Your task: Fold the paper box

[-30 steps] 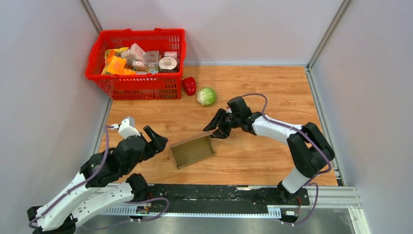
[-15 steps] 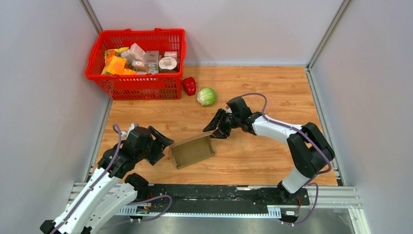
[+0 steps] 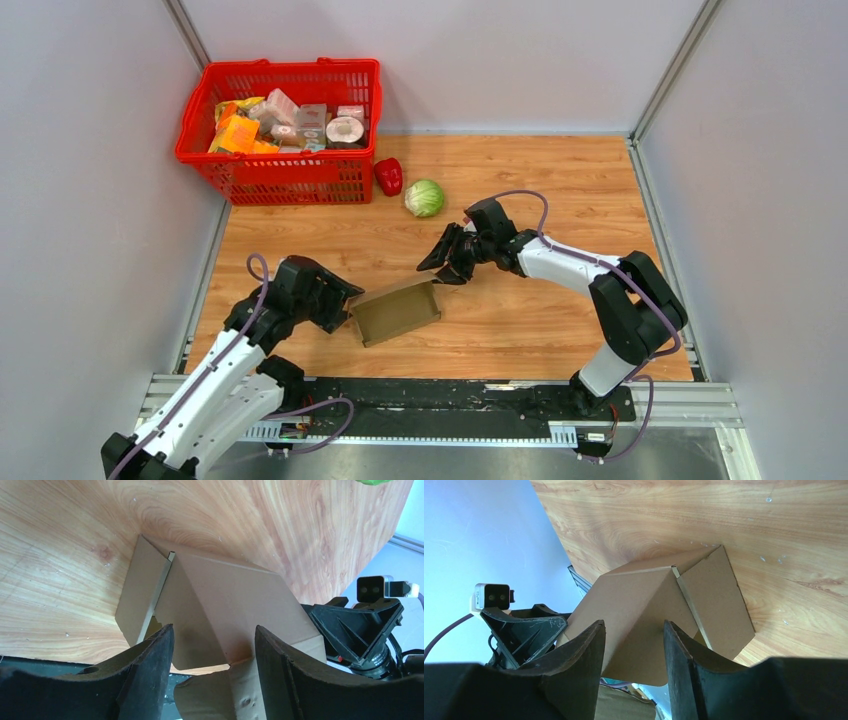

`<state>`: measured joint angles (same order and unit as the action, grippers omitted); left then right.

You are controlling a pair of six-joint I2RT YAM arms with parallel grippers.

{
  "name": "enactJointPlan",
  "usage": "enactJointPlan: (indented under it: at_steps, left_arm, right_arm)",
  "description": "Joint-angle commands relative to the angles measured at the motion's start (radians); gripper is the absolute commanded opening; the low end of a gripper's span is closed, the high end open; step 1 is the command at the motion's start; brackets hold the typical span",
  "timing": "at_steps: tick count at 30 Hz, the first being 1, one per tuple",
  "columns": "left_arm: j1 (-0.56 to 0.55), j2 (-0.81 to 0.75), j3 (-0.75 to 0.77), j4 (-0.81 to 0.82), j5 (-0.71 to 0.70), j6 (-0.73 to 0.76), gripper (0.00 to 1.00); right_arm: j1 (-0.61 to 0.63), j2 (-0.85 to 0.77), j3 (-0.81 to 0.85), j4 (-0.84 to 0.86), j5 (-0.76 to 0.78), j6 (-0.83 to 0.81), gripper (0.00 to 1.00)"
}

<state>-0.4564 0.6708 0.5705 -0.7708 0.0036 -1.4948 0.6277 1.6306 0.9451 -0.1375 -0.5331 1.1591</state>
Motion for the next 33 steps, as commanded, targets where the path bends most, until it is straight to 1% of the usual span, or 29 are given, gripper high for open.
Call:
enactJointPlan:
  at_steps: [1, 6, 9, 11, 12, 15, 17, 18, 22, 26, 30, 32, 33]
  left_arm:
    - [0.005, -0.026, -0.015, 0.064, 0.018, 0.017, 0.66]
    - [0.005, -0.051, -0.072, 0.084, 0.015, 0.071, 0.55]
    - [0.005, -0.06, -0.113, 0.112, 0.016, 0.091, 0.5]
    - [0.005, -0.068, -0.13, 0.123, 0.018, 0.096, 0.5]
    - [0.005, -0.071, -0.136, 0.131, 0.013, 0.102, 0.47]
    - [0.005, -0.076, -0.127, 0.131, -0.001, 0.142, 0.46]
    - [0.005, -0.071, -0.126, 0.145, -0.034, 0.157, 0.45]
    - [0.005, -0.066, -0.121, 0.157, -0.039, 0.172, 0.45]
    - [0.005, -0.008, -0.112, 0.212, -0.042, 0.218, 0.41]
    - [0.005, 0.067, -0.09, 0.261, -0.031, 0.283, 0.37]
    - [0.005, 0.148, -0.067, 0.329, -0.024, 0.349, 0.34]
    - [0.005, 0.197, -0.046, 0.335, -0.03, 0.384, 0.32]
    - [0.005, 0.214, -0.012, 0.321, -0.037, 0.434, 0.31]
  right_arm:
    - [0.007, -0.034, 0.03, -0.017, 0.001, -0.048, 0.49]
    - [0.017, -0.051, 0.032, -0.091, 0.041, -0.128, 0.48]
    - [0.02, -0.063, 0.029, -0.099, 0.051, -0.142, 0.47]
    - [0.026, -0.069, 0.032, -0.103, 0.053, -0.148, 0.46]
    - [0.027, -0.071, 0.034, -0.103, 0.053, -0.148, 0.46]
    - [0.03, -0.074, 0.031, -0.099, 0.056, -0.144, 0.45]
    - [0.03, -0.072, 0.027, -0.088, 0.059, -0.137, 0.44]
    - [0.032, -0.068, 0.023, -0.085, 0.061, -0.136, 0.42]
    - [0.036, -0.071, 0.011, -0.079, 0.08, -0.141, 0.41]
    - [0.036, -0.087, 0.004, -0.111, 0.108, -0.176, 0.41]
    - [0.036, -0.098, 0.014, -0.154, 0.146, -0.254, 0.43]
    - [0.036, -0.11, 0.014, -0.174, 0.176, -0.295, 0.44]
    - [0.036, -0.118, 0.012, -0.178, 0.189, -0.311, 0.45]
